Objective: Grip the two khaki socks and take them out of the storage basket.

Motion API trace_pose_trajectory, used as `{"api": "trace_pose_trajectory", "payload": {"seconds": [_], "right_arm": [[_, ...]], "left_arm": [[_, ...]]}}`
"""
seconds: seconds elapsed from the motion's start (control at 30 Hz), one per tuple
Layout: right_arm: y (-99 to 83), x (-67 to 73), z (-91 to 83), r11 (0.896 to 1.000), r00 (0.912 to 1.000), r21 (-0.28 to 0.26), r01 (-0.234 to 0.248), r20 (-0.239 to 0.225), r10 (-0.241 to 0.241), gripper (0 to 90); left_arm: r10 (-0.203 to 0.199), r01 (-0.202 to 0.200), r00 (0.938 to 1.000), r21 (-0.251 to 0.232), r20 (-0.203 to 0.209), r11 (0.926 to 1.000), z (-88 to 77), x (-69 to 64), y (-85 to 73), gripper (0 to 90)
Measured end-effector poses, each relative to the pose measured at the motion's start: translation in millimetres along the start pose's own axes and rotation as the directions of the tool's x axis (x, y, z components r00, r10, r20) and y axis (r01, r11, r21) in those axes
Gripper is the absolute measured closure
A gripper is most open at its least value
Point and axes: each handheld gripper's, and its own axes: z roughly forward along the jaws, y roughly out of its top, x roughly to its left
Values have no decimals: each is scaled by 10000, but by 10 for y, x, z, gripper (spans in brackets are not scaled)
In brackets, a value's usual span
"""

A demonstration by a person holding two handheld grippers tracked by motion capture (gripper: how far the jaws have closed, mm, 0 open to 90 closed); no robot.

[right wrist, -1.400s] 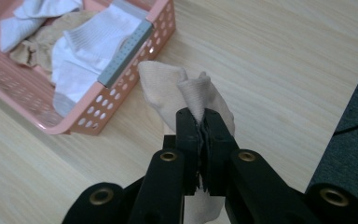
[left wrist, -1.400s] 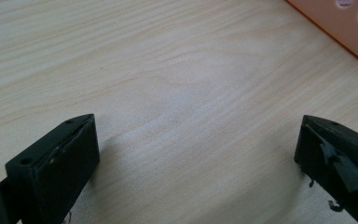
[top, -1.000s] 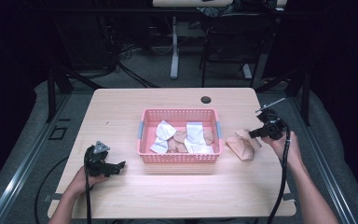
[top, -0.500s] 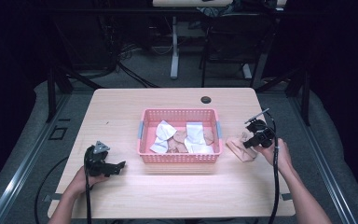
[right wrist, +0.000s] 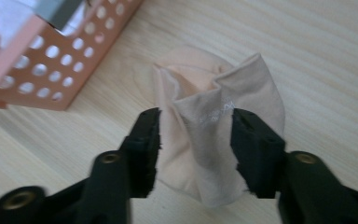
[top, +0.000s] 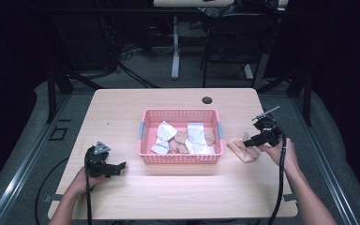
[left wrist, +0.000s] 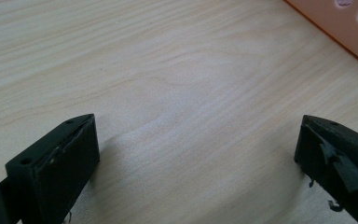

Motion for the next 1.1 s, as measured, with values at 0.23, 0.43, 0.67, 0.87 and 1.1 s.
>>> {"api": "trace_pose_trajectory", "payload": {"seconds": [0.23, 0.43, 0.67, 0.87, 1.1], "right_arm": [[-9, 13, -238, 9969, 9992, -784, 89, -389, -120, 199], [-51, 64, -326, 9960, 9995, -860, 234, -207, -252, 36], [-207, 129, -396, 9946, 9988, -916, 491, 36, -490, 0], [-445, 90, -418, 9970, 9994, -701, 325, 154, -315, 0], [-764, -1, -422, 9992, 9995, -401, -84, 309, 96, 0]], "left_arm": [[-4, 4, 10000, -6, 0, 10000, 1, 0, 0, 0], [-2, 2, 10000, -6, -2, 10000, 0, -1, 0, 0], [-2, 2, 10000, -3, 0, 10000, -1, -1, -1, 0], [-1, 1, 10000, -7, -4, 10000, 0, -2, -1, 0], [-3, 3, 10000, -7, -2, 10000, -1, -2, -1, 0]]}}
